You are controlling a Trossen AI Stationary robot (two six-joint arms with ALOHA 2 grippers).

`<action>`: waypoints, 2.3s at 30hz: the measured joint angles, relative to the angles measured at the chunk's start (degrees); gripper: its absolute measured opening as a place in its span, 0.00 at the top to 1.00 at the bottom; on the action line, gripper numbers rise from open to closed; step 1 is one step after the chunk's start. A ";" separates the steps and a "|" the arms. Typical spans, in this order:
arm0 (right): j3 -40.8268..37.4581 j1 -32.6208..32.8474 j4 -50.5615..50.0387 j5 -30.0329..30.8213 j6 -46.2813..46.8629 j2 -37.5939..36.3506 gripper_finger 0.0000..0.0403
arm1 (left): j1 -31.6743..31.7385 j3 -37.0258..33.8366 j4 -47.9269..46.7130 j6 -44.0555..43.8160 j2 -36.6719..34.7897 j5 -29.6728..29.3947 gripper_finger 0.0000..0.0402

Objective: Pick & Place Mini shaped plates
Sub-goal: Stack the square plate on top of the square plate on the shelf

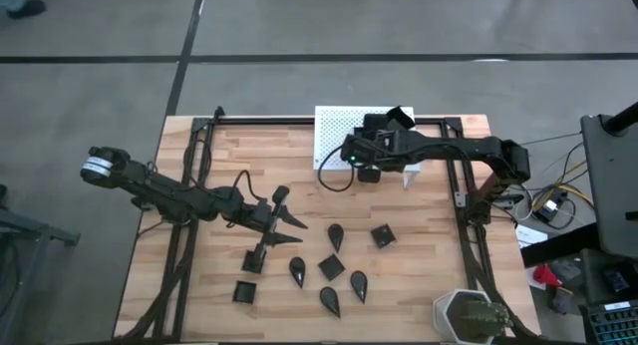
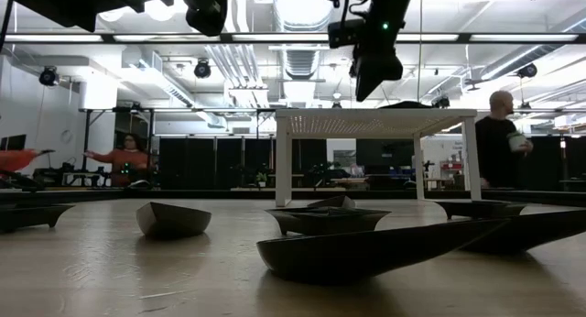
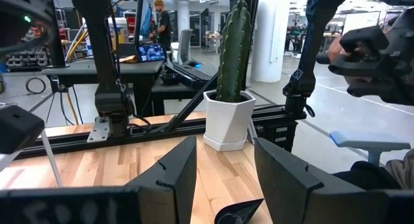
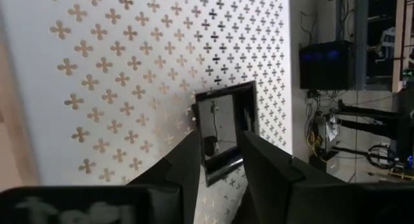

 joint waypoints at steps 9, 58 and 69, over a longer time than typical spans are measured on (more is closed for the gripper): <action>0.02 1.89 -0.26 -0.02 2.98 -2.05 0.73 | -0.01 0.00 -0.03 0.02 0.00 0.01 0.62; -1.87 41.88 -8.87 -12.11 31.63 -4.50 0.83 | -0.25 0.00 -0.52 0.92 0.00 0.01 0.62; -10.14 43.09 -1.55 -17.68 32.75 -4.46 0.83 | -0.23 0.00 0.42 3.03 0.00 -0.03 0.62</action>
